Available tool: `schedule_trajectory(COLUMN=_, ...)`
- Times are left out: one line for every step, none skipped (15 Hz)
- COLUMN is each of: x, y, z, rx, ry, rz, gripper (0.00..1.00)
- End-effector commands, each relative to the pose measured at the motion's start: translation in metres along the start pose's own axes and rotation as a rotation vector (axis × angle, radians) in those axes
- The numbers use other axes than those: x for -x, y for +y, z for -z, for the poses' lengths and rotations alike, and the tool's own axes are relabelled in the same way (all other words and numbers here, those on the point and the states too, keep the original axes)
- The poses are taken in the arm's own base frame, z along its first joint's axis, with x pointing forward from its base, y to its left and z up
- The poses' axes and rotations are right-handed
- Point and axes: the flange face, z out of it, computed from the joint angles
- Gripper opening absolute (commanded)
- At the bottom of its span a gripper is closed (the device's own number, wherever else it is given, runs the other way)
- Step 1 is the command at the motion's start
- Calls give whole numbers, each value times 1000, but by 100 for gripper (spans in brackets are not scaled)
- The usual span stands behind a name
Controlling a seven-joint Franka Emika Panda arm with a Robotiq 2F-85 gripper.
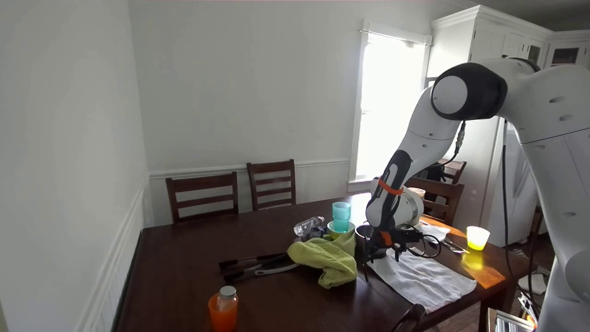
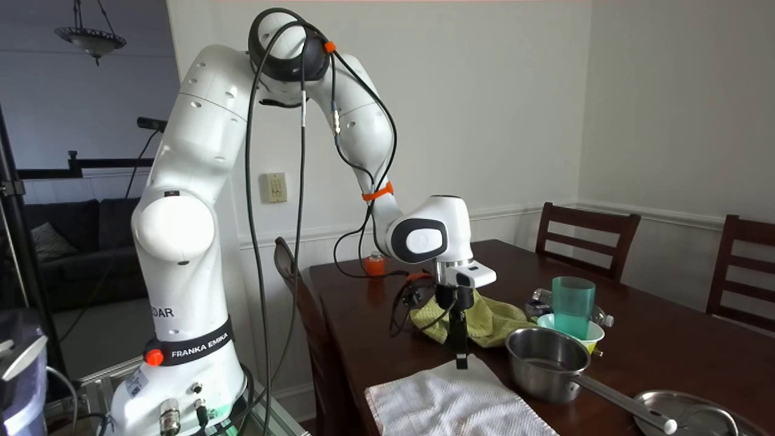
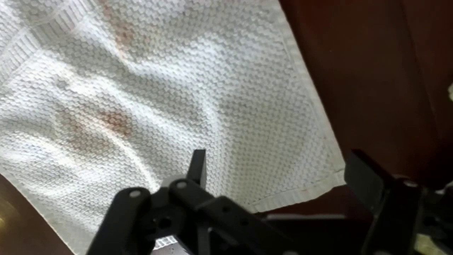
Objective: Fold the towel on the table
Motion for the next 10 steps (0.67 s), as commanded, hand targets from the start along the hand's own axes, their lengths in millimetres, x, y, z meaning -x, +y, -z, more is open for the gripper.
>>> schedule_trajectory(x=-11, y=-16, z=-13, rx=-24, ry=38, rz=-42, gripper=100)
schedule_trajectory(x=-12, y=-19, z=-16, rx=-29, ry=41, rz=-48, gripper=100)
schedule_trajectory(x=-13, y=-21, z=-18, rx=-33, ry=44, rz=-55, gripper=100)
schedule_trajectory(x=-13, y=-22, z=-21, rx=-35, ry=44, rz=-62, gripper=100)
schedule_trajectory(x=-14, y=-24, z=-23, rx=-40, ry=42, rz=-69, gripper=95)
schedule_trajectory(x=-15, y=-25, z=-25, rx=-41, ry=41, rz=-76, gripper=91)
schedule_trajectory(x=-15, y=-26, z=-26, rx=-45, ry=40, rz=-81, gripper=83)
schedule_trajectory(x=-16, y=-26, z=-27, rx=-48, ry=41, rz=-84, gripper=68)
schedule_trajectory(x=-17, y=-27, z=-28, rx=-49, ry=40, rz=-89, gripper=62)
schedule_trajectory(x=-18, y=-27, z=-28, rx=-51, ry=40, rz=-91, gripper=53)
